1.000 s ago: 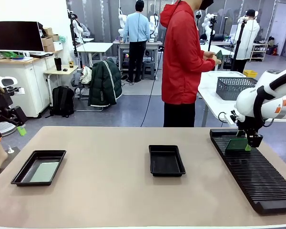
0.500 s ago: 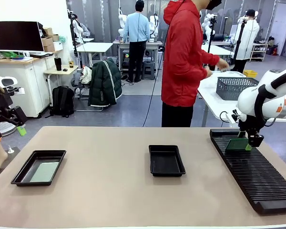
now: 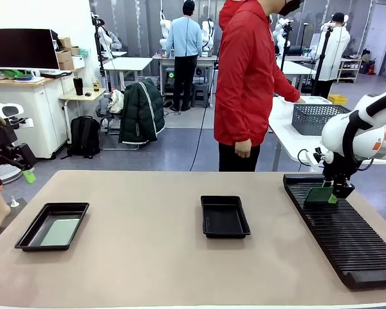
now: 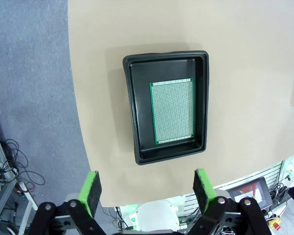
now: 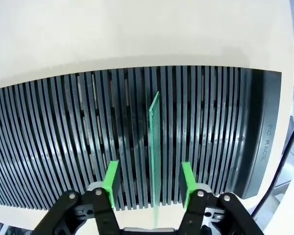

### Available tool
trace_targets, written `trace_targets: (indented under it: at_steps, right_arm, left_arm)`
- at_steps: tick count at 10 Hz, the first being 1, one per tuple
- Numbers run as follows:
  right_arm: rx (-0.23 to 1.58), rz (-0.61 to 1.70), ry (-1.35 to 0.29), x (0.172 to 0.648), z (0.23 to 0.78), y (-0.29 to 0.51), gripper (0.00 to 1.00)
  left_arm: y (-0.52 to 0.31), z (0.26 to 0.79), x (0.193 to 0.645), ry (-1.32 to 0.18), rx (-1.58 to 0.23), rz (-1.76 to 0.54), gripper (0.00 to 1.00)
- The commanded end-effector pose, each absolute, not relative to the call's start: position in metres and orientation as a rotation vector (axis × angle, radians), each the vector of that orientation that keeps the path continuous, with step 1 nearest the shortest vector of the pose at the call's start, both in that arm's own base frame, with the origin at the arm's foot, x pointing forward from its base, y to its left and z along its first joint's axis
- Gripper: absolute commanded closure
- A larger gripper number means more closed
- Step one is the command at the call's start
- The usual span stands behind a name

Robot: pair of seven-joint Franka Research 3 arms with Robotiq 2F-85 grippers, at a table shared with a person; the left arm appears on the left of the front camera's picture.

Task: Inspect and transfer BCBs to ESD trays.
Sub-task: Pick up the Blank PCB from the PCB Rack and place it in the right ESD tray.

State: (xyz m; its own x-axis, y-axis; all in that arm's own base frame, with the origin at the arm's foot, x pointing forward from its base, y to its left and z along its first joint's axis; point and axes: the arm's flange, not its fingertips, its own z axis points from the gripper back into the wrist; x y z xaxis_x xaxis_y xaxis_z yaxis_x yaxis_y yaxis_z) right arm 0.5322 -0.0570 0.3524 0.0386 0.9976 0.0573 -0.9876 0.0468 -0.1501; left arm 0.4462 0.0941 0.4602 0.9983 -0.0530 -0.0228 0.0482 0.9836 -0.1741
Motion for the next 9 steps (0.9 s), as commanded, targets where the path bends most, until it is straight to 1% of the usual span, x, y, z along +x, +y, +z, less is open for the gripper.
trace_targets:
  at_steps: [1,2,3,4,5,6,7,8,9]
  right_arm:
    - [-0.052,1.537,-0.167,0.5363,0.3554,-0.0627,0.43]
    - [-0.050,1.536,-0.169,0.5367,0.3554,-0.0631,0.39]
    - [-0.052,1.535,-0.169,0.5367,0.3557,-0.0636,0.49]
    - [-0.048,1.534,-0.169,0.5369,0.3556,-0.0646,0.45]
    - [-0.045,1.530,-0.171,0.5373,0.3555,-0.0651,0.56]
    - [-0.046,1.531,-0.173,0.5378,0.3552,-0.0649,0.52]
    - [-0.047,1.527,-0.173,0.5385,0.3552,-0.0647,0.62]
    - [-0.046,1.530,-0.173,0.5387,0.3552,-0.0646,0.58]
    - [-0.044,1.531,-0.177,0.5388,0.3552,-0.0644,0.71]
  left_arm:
    - [0.0945,0.4583,0.4453,0.017,-0.181,-0.058,0.00]
    - [0.0945,0.4583,0.4453,0.017,-0.181,-0.058,0.00]
    - [0.0945,0.4583,0.4453,0.017,-0.181,-0.058,0.00]
    - [0.0945,0.4583,0.4453,0.017,-0.181,-0.058,0.00]
    - [0.0945,0.4583,0.4453,0.017,-0.181,-0.058,0.00]
    - [0.0945,0.4583,0.4453,0.017,-0.181,-0.058,0.00]
    - [0.0945,0.4583,0.4453,0.017,-0.181,-0.058,0.00]
    - [0.0945,0.4583,0.4453,0.017,-0.181,-0.058,0.00]
    - [0.0945,0.4583,0.4453,0.017,-0.181,-0.058,0.00]
